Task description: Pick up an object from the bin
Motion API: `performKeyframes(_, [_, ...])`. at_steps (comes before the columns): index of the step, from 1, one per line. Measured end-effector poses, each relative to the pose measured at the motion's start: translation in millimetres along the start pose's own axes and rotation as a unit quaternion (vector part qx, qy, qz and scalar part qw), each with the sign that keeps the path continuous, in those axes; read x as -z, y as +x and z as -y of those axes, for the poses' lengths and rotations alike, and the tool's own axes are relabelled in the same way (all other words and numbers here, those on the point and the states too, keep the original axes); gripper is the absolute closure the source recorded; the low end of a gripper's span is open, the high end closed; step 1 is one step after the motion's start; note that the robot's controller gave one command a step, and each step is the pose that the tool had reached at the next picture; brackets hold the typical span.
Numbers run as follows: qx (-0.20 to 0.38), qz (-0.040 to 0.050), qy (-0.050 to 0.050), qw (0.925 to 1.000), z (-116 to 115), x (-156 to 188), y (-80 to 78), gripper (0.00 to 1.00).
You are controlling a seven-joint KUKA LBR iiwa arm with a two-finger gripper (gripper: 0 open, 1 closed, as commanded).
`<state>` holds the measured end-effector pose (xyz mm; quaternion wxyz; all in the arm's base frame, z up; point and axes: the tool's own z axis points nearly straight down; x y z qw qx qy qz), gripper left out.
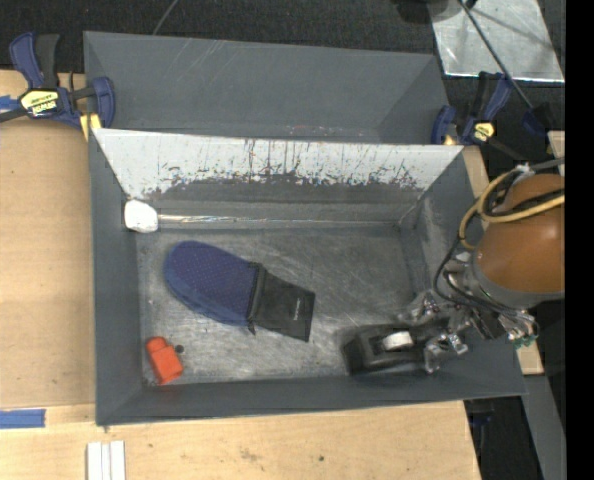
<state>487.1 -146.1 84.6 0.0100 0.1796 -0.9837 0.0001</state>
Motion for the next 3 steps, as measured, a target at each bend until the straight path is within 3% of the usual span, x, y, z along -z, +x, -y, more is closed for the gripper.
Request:
performKeyframes(1, [-0.059,0.0125,0.003,0.9982,-9,113,0.6,1.00])
performKeyframes(2, [0.060,0.0104,0.003,0.9982,14,103,-18.9,1.00])
performKeyframes(3, [0.085,0.0110,0.003,0.9963,11,134,-26.0,1.00])
